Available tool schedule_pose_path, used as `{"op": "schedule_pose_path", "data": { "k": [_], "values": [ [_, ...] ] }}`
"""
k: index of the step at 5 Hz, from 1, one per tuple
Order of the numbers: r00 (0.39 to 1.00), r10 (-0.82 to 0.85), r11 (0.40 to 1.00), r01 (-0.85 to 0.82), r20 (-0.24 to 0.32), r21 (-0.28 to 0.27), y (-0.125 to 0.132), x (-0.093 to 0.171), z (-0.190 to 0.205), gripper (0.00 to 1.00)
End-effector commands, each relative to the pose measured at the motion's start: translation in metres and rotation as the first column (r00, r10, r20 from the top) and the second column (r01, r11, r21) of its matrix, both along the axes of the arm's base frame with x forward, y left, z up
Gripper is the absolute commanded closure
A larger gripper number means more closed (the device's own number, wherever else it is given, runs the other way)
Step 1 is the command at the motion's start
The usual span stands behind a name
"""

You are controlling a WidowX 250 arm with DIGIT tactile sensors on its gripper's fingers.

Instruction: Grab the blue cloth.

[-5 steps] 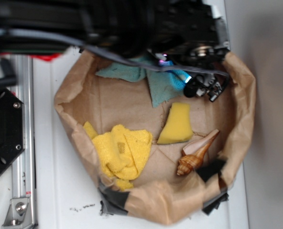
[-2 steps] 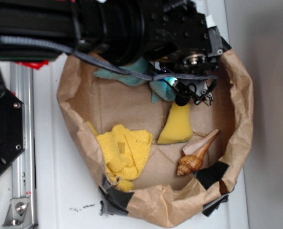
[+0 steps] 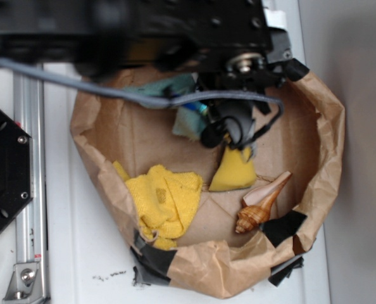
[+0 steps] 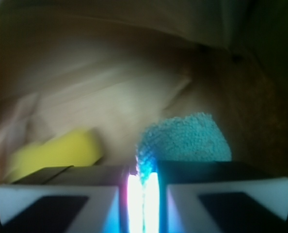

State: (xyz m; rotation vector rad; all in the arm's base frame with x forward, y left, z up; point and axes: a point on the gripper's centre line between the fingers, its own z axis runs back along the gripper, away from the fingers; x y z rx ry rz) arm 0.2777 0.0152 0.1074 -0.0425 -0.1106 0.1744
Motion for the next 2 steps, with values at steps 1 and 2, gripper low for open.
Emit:
{"op": "schedule_pose_path", "data": {
  "k": [1, 2],
  "values": [
    [0.937, -0.35, 0.935, 0.35, 0.012, -0.052, -0.03, -0.011, 0.0597, 1.0],
    [0.944, -0.328, 0.944, 0.328, -0.02, -0.026, -0.0318, -0.0117, 0.0582, 1.0]
  ]
}}
